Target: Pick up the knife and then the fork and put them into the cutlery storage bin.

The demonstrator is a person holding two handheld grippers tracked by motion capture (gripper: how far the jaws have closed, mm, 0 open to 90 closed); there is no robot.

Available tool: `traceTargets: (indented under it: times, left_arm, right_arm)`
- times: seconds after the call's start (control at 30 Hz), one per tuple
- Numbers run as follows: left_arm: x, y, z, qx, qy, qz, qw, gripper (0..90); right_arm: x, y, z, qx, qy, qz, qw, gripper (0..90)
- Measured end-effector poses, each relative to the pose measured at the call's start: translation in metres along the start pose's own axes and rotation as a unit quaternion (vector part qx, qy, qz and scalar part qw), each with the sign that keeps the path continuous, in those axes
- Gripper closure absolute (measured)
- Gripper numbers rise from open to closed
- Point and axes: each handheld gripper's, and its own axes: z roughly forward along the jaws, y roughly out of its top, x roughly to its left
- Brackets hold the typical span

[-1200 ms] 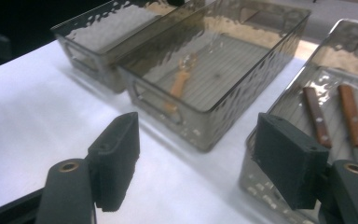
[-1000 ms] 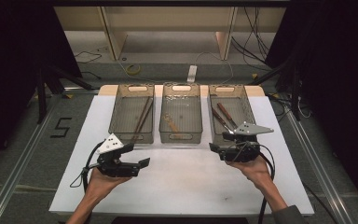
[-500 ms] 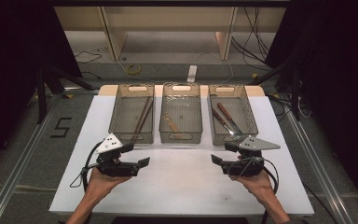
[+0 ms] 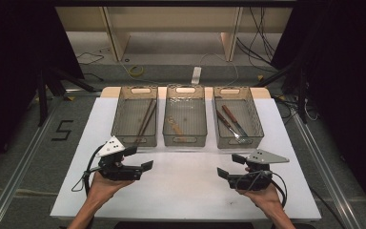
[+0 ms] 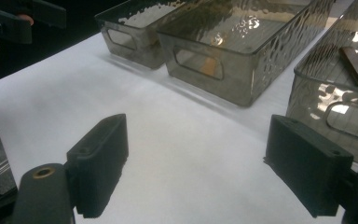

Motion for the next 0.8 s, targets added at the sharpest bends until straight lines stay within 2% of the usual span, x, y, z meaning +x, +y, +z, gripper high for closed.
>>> traceTargets:
  times: [0.43,0.8]
  left_arm:
    - [-0.001,0.000,0.000,-0.004,-0.009,-0.001,1.0000,14.5]
    - [-0.001,0.000,0.000,-0.004,-0.010,-0.001,0.9999,14.5]
  right_arm:
    - [0.001,-0.012,-0.008,-0.008,-0.017,0.006,0.9998,19.3]
    - [0.000,-0.013,-0.010,-0.009,-0.019,0.007,0.9998,19.3]
